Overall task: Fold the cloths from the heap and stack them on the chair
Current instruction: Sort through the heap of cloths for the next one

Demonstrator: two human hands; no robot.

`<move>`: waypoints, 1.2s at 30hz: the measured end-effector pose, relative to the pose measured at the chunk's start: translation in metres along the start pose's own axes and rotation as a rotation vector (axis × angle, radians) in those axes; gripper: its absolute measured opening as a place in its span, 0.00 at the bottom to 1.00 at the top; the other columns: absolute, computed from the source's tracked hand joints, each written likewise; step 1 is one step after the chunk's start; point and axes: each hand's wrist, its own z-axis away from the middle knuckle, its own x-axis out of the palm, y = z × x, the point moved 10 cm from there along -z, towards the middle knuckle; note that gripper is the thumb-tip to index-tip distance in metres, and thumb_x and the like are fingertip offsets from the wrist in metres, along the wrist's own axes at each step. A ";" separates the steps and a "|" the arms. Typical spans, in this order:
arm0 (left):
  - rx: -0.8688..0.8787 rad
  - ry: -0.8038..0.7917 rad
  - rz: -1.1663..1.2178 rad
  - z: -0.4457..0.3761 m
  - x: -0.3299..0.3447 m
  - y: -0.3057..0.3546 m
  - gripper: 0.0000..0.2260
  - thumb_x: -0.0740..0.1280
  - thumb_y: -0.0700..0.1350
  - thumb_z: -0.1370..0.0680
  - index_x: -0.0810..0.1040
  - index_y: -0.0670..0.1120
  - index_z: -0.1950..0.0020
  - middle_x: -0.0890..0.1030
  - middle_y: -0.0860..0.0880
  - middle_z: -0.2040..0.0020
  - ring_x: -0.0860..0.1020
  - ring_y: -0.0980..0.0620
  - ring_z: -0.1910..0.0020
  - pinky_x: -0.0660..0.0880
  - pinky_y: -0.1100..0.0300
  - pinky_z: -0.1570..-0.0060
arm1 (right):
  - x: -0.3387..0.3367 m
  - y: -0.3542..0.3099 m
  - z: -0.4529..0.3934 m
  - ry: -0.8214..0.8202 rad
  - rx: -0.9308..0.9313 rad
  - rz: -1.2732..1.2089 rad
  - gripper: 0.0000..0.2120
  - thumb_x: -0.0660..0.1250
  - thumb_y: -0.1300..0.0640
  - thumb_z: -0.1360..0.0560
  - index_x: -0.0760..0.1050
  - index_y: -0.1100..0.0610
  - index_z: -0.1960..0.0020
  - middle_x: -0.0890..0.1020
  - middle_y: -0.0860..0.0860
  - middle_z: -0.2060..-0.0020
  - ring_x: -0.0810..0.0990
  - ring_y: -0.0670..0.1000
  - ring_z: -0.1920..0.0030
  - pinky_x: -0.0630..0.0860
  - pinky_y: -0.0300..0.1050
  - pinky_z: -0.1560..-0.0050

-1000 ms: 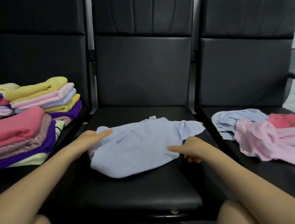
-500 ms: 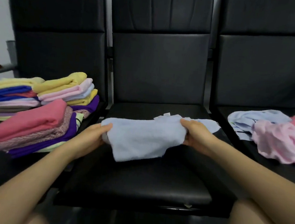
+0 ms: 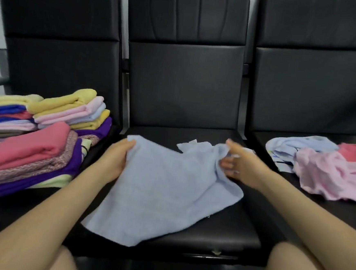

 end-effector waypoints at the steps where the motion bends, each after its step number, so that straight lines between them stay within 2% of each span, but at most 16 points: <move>1: -0.018 -0.005 -0.140 -0.004 -0.006 -0.010 0.12 0.63 0.44 0.20 0.77 0.44 0.37 0.81 0.41 0.41 0.81 0.45 0.46 0.77 0.50 0.44 | -0.002 0.013 -0.001 0.002 0.050 0.258 0.21 0.72 0.40 0.32 0.79 0.57 0.53 0.82 0.51 0.56 0.81 0.49 0.56 0.76 0.43 0.50; 4: -0.031 -0.005 -0.468 -0.005 -0.018 -0.023 0.14 0.67 0.47 0.22 0.76 0.48 0.37 0.81 0.44 0.41 0.81 0.46 0.46 0.76 0.47 0.41 | -0.003 0.016 0.003 0.043 0.070 0.814 0.14 0.73 0.43 0.30 0.75 0.52 0.57 0.77 0.46 0.54 0.76 0.50 0.53 0.72 0.39 0.57; 7: -0.076 0.037 -0.749 0.006 -0.024 -0.021 0.18 0.71 0.56 0.26 0.77 0.49 0.41 0.80 0.49 0.45 0.80 0.48 0.48 0.77 0.51 0.46 | -0.001 0.021 0.016 0.030 0.212 1.146 0.27 0.75 0.40 0.32 0.65 0.55 0.48 0.71 0.51 0.48 0.74 0.52 0.54 0.71 0.40 0.62; 9: -0.121 0.025 -0.957 0.019 -0.026 -0.023 0.18 0.72 0.58 0.28 0.80 0.46 0.47 0.81 0.49 0.50 0.80 0.50 0.52 0.77 0.56 0.52 | 0.000 0.025 0.022 -0.008 0.242 1.271 0.26 0.74 0.42 0.31 0.65 0.57 0.48 0.72 0.53 0.49 0.73 0.50 0.58 0.70 0.39 0.63; 11: -0.127 -0.029 -1.020 0.031 -0.025 -0.026 0.13 0.73 0.54 0.27 0.83 0.45 0.51 0.83 0.47 0.52 0.81 0.50 0.54 0.76 0.56 0.53 | 0.015 0.024 0.025 -0.116 0.118 1.128 0.14 0.72 0.48 0.28 0.71 0.56 0.55 0.76 0.50 0.56 0.75 0.50 0.57 0.71 0.37 0.61; 13: -0.073 -0.081 -0.905 0.040 -0.021 -0.025 0.07 0.70 0.48 0.24 0.82 0.48 0.48 0.83 0.47 0.49 0.81 0.48 0.51 0.76 0.53 0.47 | 0.029 0.008 0.038 -0.203 -0.053 0.710 0.07 0.68 0.56 0.23 0.75 0.55 0.59 0.81 0.47 0.61 0.79 0.48 0.56 0.73 0.34 0.59; 16: 0.039 0.000 -0.546 0.045 -0.028 -0.005 0.08 0.64 0.43 0.20 0.77 0.48 0.41 0.81 0.45 0.43 0.80 0.48 0.49 0.76 0.52 0.44 | 0.013 -0.019 0.052 -0.141 -0.198 0.297 0.06 0.63 0.59 0.20 0.79 0.59 0.51 0.85 0.51 0.56 0.83 0.48 0.54 0.79 0.38 0.54; 18: 0.103 0.083 -0.419 0.047 -0.037 0.010 0.11 0.62 0.45 0.18 0.75 0.47 0.37 0.79 0.45 0.39 0.78 0.47 0.44 0.74 0.49 0.40 | 0.002 -0.027 0.064 -0.112 -0.206 0.196 0.08 0.61 0.57 0.19 0.76 0.60 0.51 0.83 0.51 0.65 0.81 0.46 0.65 0.78 0.36 0.66; 20: 0.134 0.134 -0.384 0.053 -0.038 0.022 0.13 0.61 0.49 0.18 0.75 0.48 0.36 0.78 0.44 0.38 0.77 0.44 0.41 0.72 0.46 0.36 | -0.009 -0.031 0.072 -0.087 -0.196 0.158 0.13 0.59 0.56 0.19 0.70 0.59 0.60 0.72 0.48 0.77 0.69 0.43 0.79 0.64 0.33 0.79; 22: 0.157 0.134 -0.311 0.055 -0.030 0.028 0.11 0.61 0.49 0.18 0.75 0.47 0.39 0.80 0.45 0.46 0.78 0.46 0.48 0.75 0.50 0.45 | -0.014 -0.034 0.076 -0.101 -0.188 0.159 0.18 0.58 0.54 0.19 0.64 0.57 0.66 0.67 0.47 0.79 0.63 0.44 0.78 0.58 0.35 0.77; 24: 0.141 0.115 -0.211 0.058 -0.022 0.028 0.09 0.62 0.48 0.18 0.74 0.46 0.42 0.79 0.47 0.53 0.78 0.50 0.56 0.74 0.56 0.56 | -0.019 -0.038 0.079 -0.081 -0.234 0.203 0.17 0.61 0.52 0.20 0.71 0.60 0.63 0.76 0.51 0.72 0.74 0.48 0.69 0.68 0.36 0.67; 26: 0.119 0.102 -0.191 0.055 -0.020 0.027 0.11 0.62 0.48 0.19 0.76 0.46 0.39 0.80 0.47 0.48 0.79 0.50 0.51 0.73 0.56 0.51 | -0.030 -0.046 0.079 0.013 -0.302 0.233 0.13 0.63 0.53 0.20 0.78 0.63 0.54 0.85 0.53 0.59 0.82 0.51 0.54 0.75 0.42 0.49; 27: 0.111 0.096 -0.181 0.054 -0.019 0.026 0.12 0.62 0.48 0.19 0.75 0.47 0.37 0.80 0.47 0.46 0.78 0.49 0.47 0.73 0.56 0.47 | -0.034 -0.049 0.080 0.058 -0.323 0.238 0.12 0.63 0.54 0.20 0.79 0.62 0.53 0.85 0.53 0.58 0.83 0.52 0.51 0.75 0.44 0.46; 30: 0.102 0.093 -0.189 0.050 -0.020 0.023 0.11 0.62 0.47 0.18 0.75 0.49 0.37 0.81 0.49 0.46 0.79 0.50 0.48 0.74 0.55 0.48 | -0.040 -0.054 0.080 0.128 -0.363 0.299 0.10 0.62 0.53 0.19 0.79 0.58 0.53 0.85 0.54 0.58 0.83 0.55 0.49 0.77 0.49 0.44; 33: 0.122 0.111 -0.255 0.047 -0.022 0.020 0.14 0.61 0.47 0.18 0.74 0.47 0.33 0.80 0.46 0.41 0.78 0.48 0.43 0.72 0.52 0.40 | -0.032 -0.052 0.086 0.103 -0.372 0.461 0.12 0.61 0.50 0.19 0.80 0.55 0.51 0.86 0.48 0.56 0.83 0.48 0.49 0.77 0.46 0.45; 36: 0.114 0.156 -0.327 0.046 -0.027 0.018 0.17 0.61 0.48 0.18 0.73 0.46 0.30 0.77 0.45 0.36 0.75 0.47 0.38 0.69 0.53 0.37 | -0.029 -0.047 0.083 0.089 -0.309 0.423 0.16 0.60 0.48 0.19 0.79 0.59 0.47 0.85 0.51 0.53 0.83 0.50 0.49 0.77 0.46 0.46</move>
